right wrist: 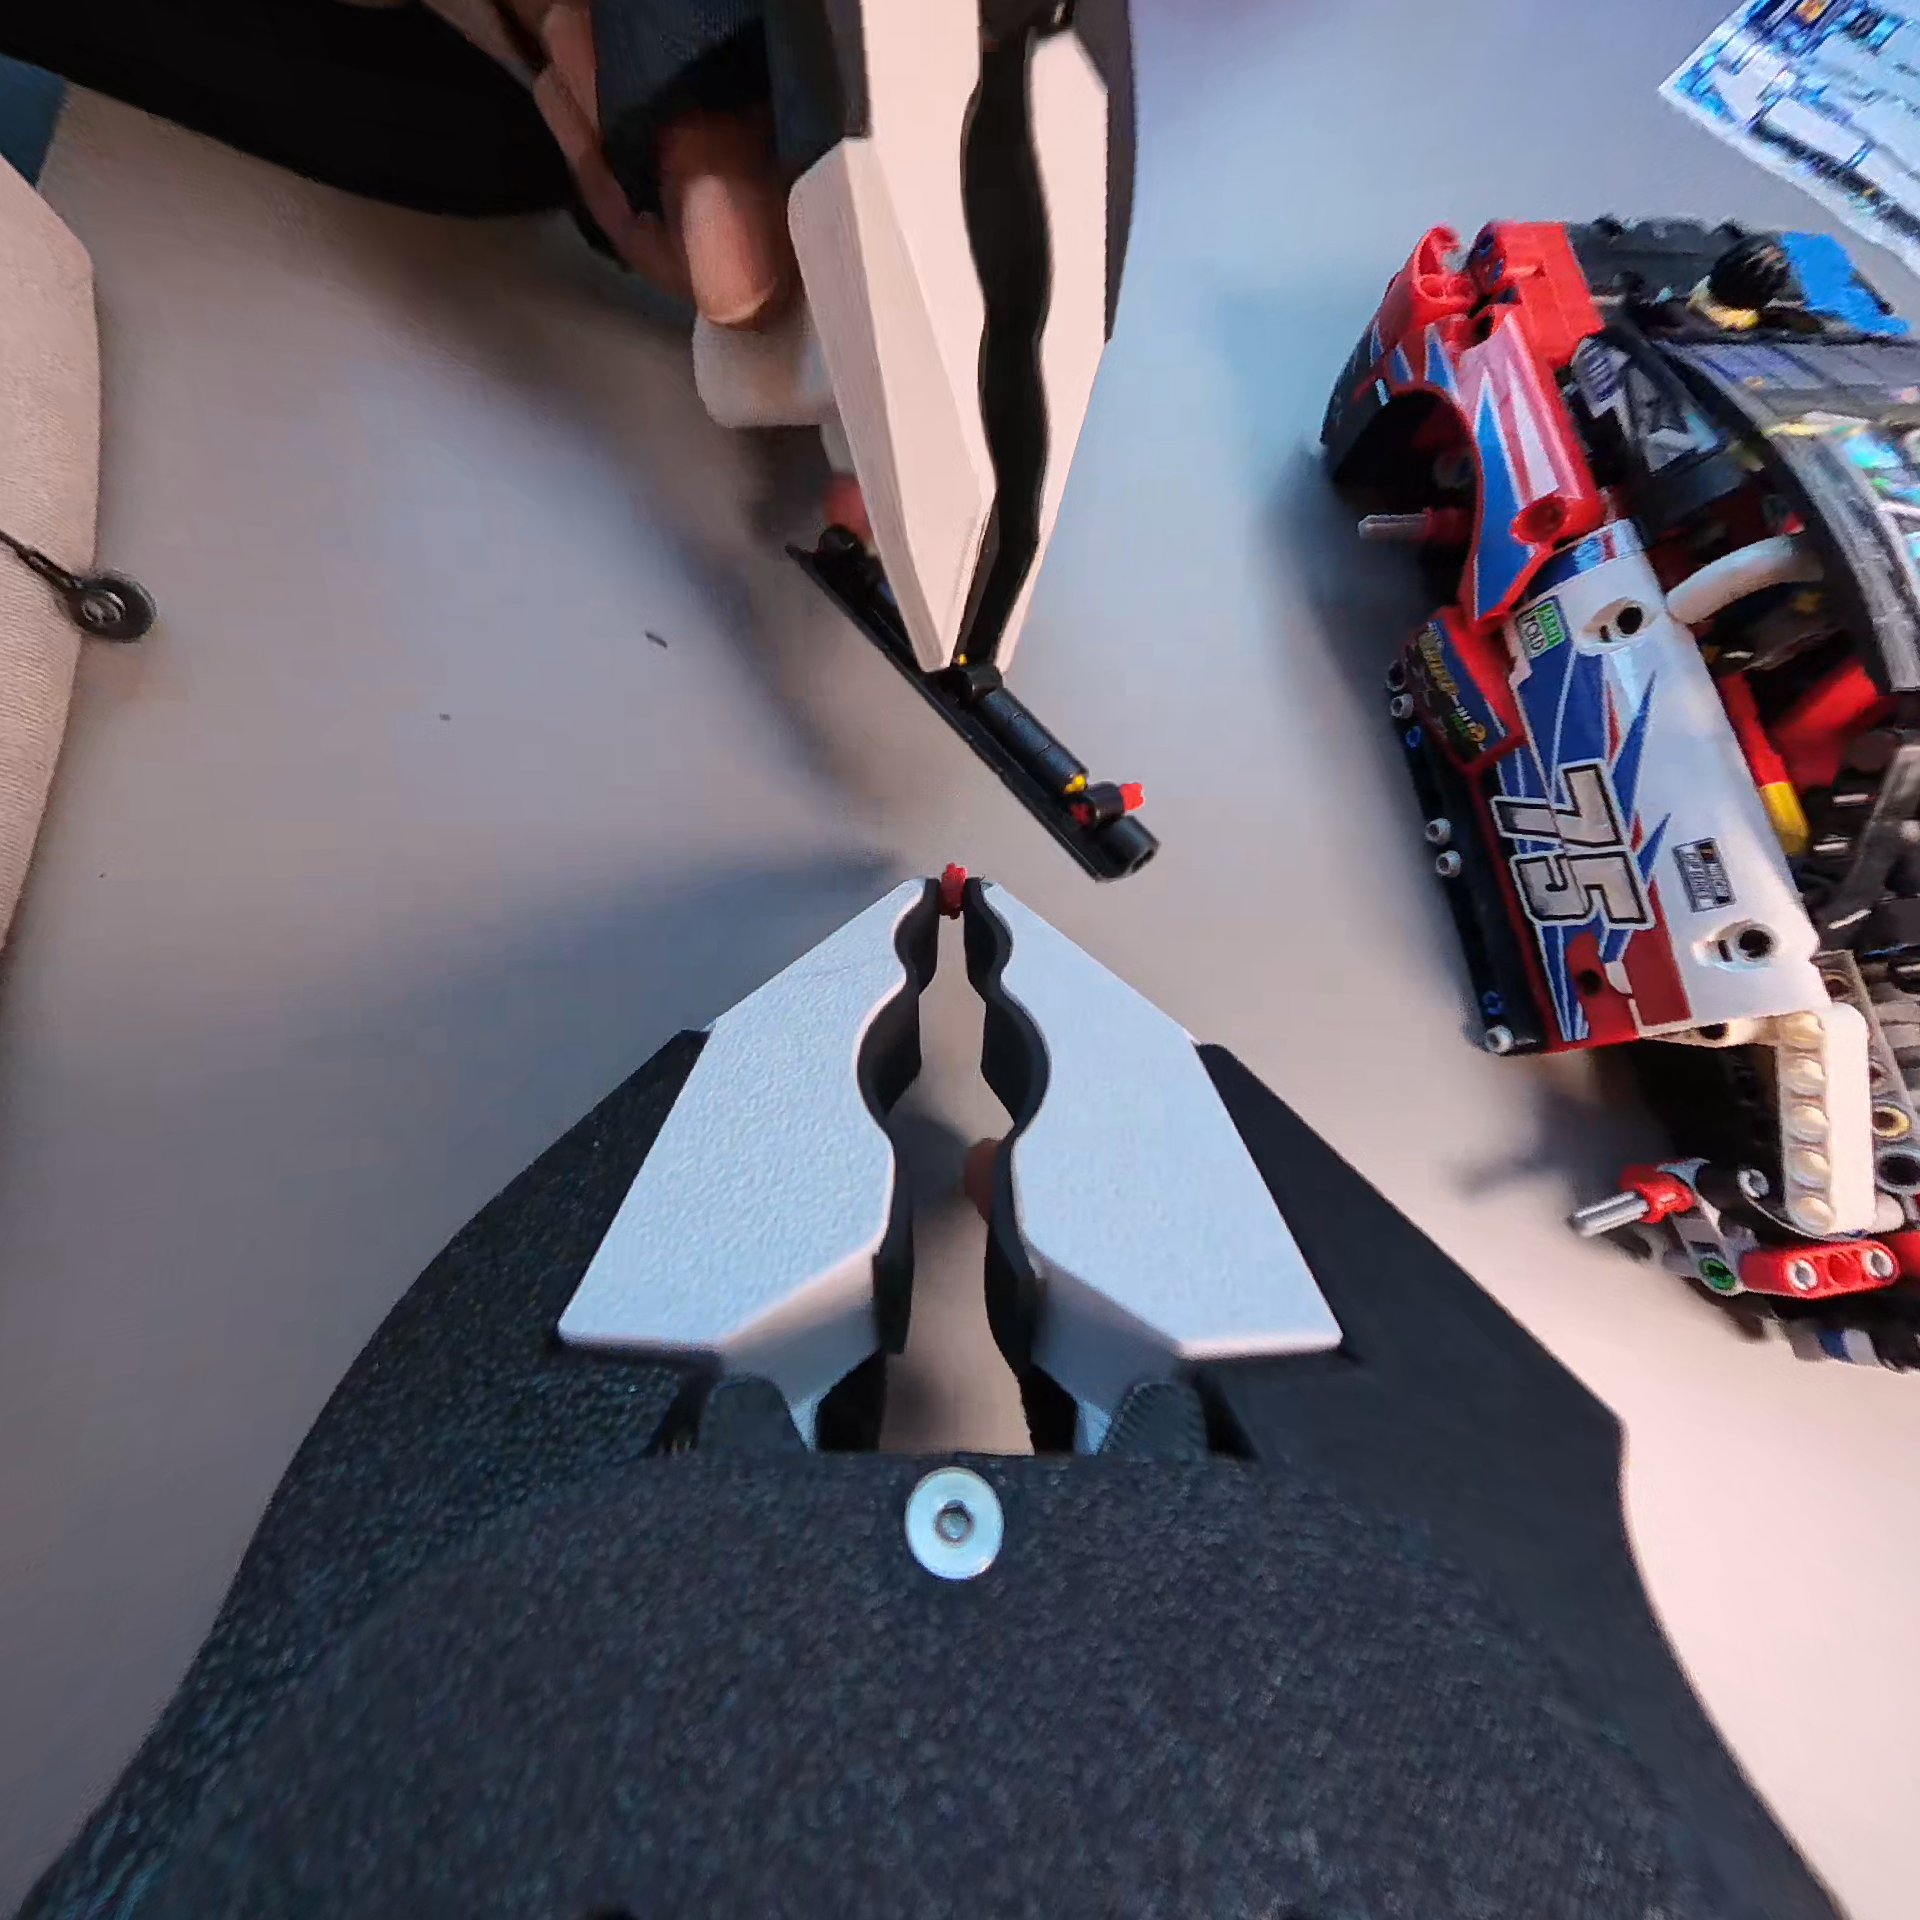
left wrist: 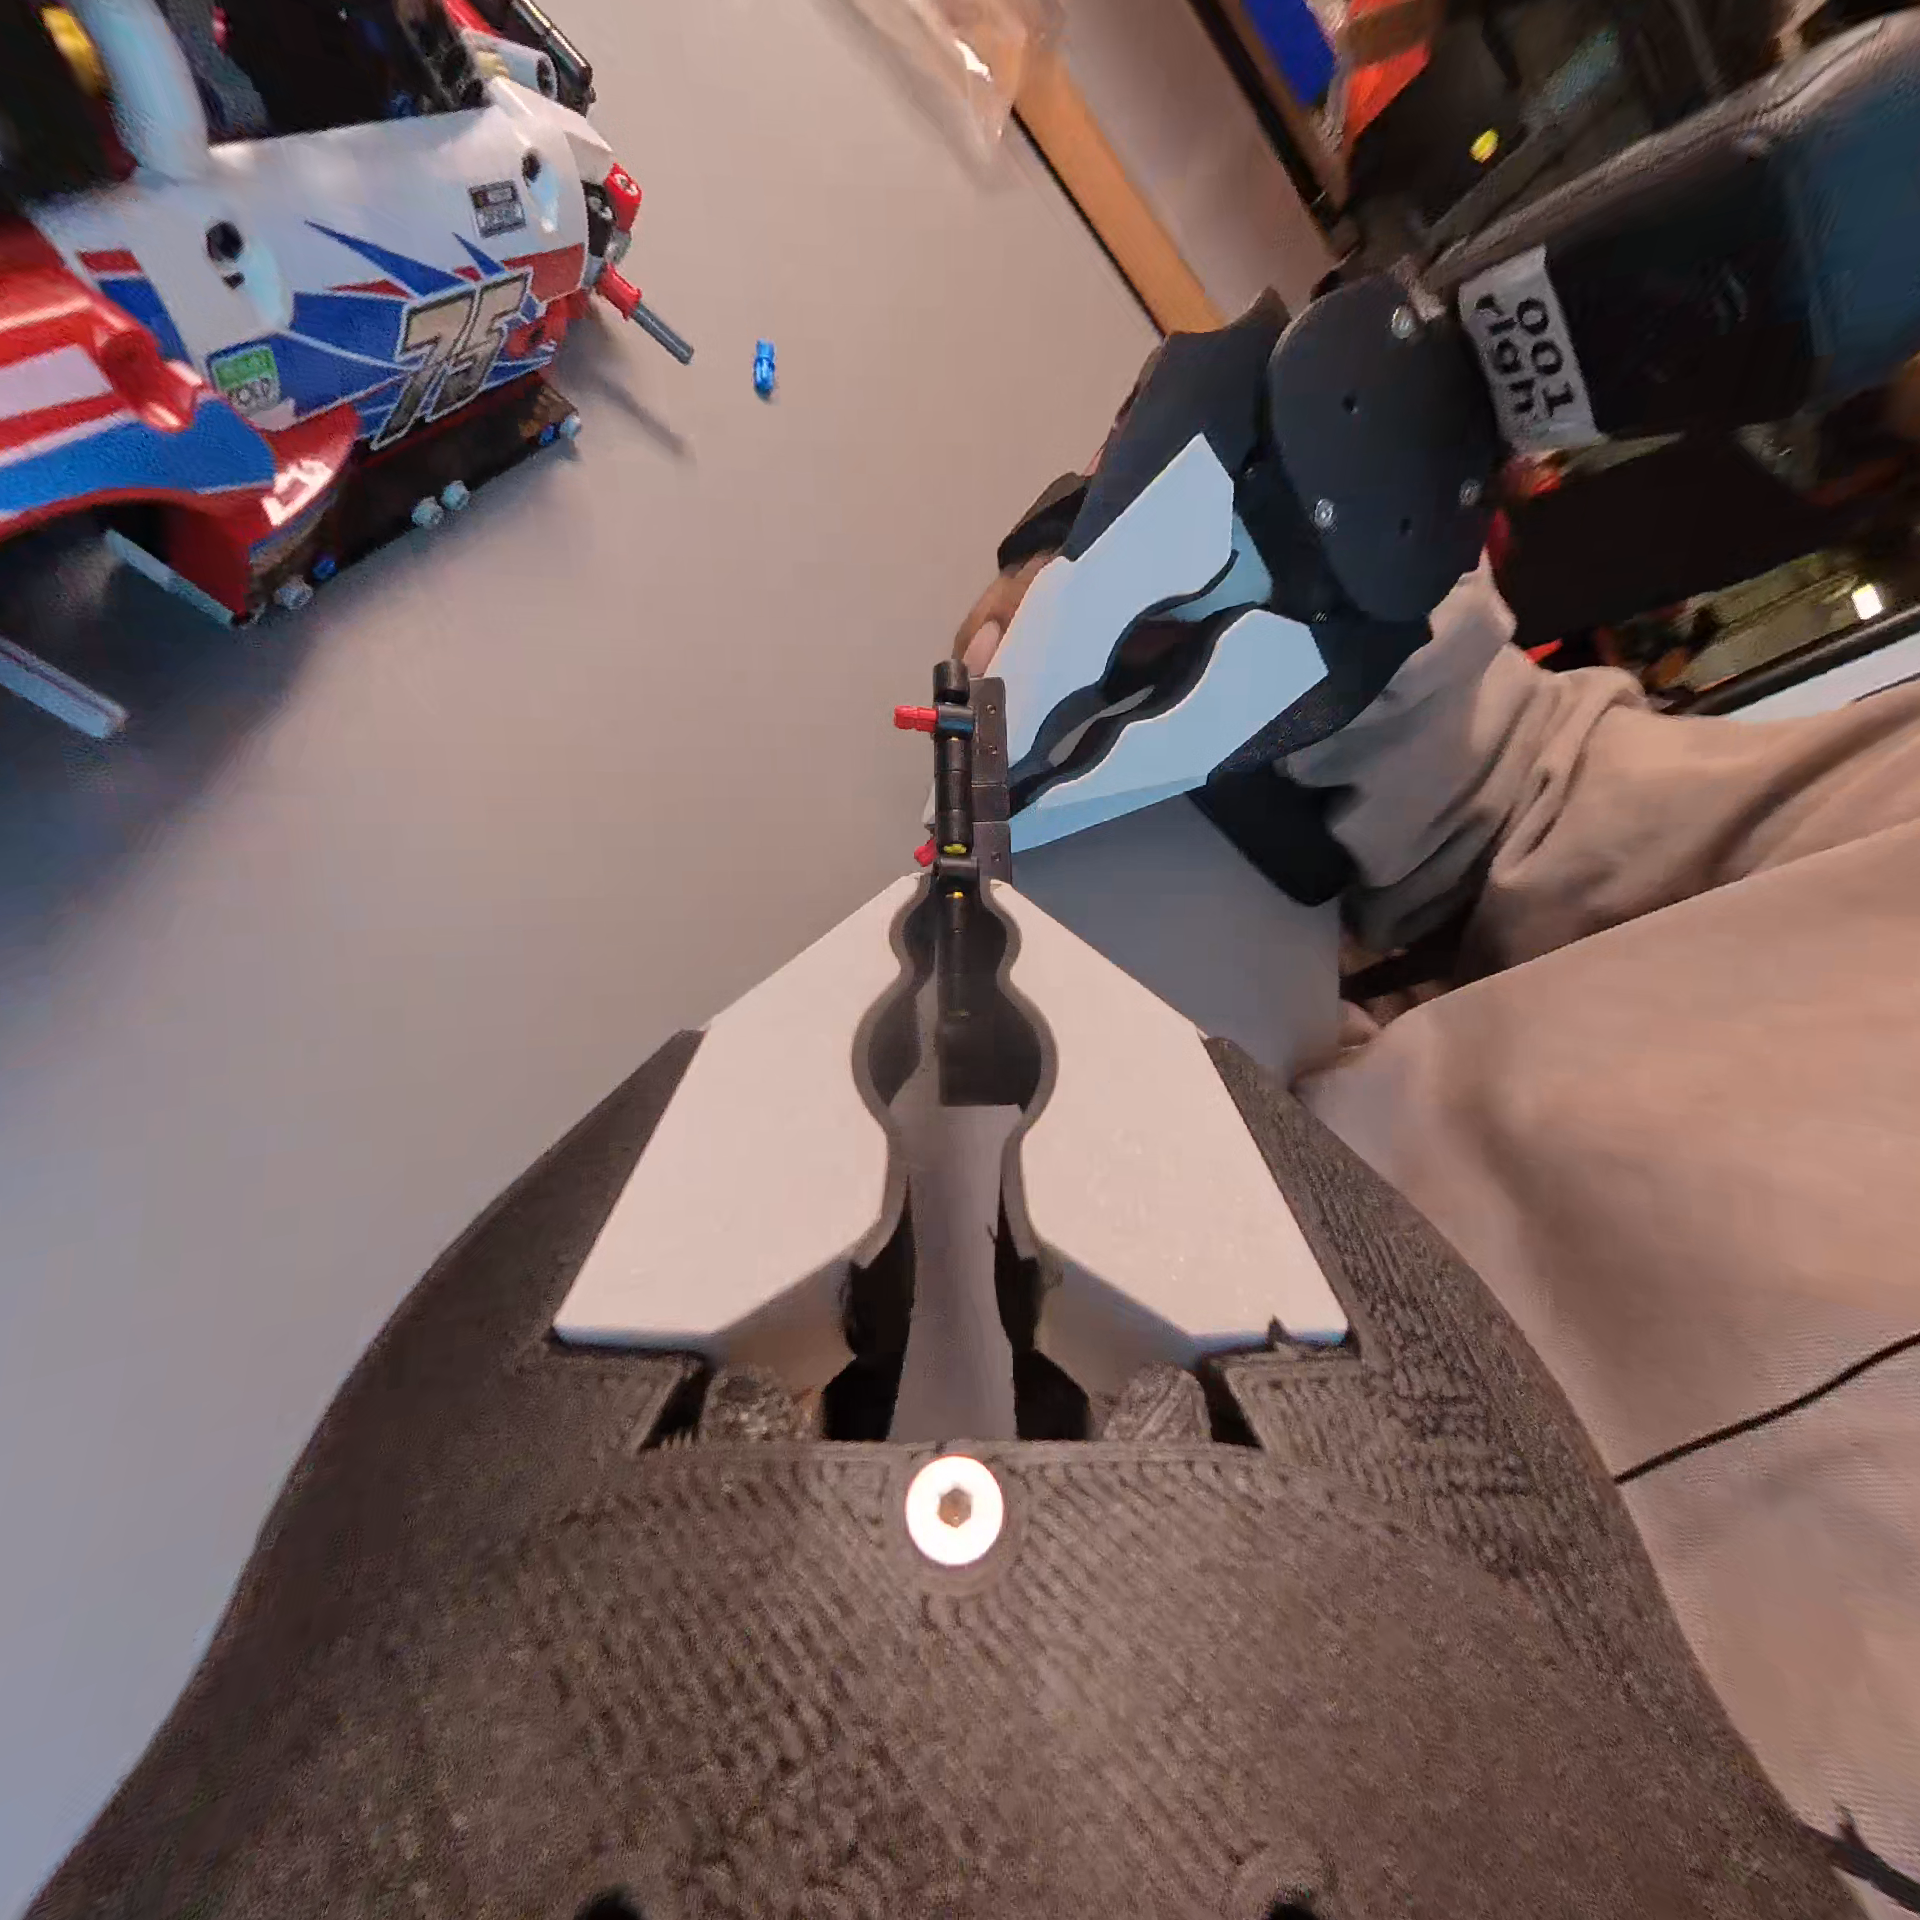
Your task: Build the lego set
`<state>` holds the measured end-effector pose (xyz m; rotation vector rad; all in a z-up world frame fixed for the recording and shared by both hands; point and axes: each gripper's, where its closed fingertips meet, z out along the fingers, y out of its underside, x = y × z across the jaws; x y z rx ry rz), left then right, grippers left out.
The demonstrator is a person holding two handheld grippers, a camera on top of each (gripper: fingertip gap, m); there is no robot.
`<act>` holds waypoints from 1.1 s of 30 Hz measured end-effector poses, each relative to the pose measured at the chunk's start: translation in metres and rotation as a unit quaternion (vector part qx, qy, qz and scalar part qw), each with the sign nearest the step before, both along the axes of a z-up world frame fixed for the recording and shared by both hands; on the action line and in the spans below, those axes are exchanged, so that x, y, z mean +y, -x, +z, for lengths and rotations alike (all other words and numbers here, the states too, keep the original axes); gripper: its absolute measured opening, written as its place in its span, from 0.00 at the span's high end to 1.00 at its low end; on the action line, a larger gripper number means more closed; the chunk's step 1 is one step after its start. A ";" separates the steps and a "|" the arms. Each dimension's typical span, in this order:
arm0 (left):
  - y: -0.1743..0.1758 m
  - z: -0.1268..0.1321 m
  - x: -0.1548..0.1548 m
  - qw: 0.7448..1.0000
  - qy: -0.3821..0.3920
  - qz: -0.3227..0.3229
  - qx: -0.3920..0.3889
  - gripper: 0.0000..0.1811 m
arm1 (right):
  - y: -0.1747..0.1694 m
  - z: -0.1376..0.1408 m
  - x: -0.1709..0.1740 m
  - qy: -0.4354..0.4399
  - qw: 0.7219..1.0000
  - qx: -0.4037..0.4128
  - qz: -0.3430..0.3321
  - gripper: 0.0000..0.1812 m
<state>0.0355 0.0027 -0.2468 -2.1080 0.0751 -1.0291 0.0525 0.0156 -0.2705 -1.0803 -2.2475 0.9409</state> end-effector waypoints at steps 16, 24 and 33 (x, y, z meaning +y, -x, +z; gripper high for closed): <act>-0.025 0.017 -0.005 0.989 0.014 -0.035 -0.146 0.92 | 0.005 0.040 -0.022 0.152 0.987 0.041 0.005 0.99; -0.021 0.011 -0.009 0.997 -0.022 -0.060 -0.044 0.97 | -0.005 0.037 -0.012 0.147 0.989 0.019 0.011 0.99; -0.014 0.017 -0.005 0.990 -0.072 -0.120 -0.005 0.97 | -0.003 0.009 -0.021 0.110 0.993 -0.029 0.021 0.99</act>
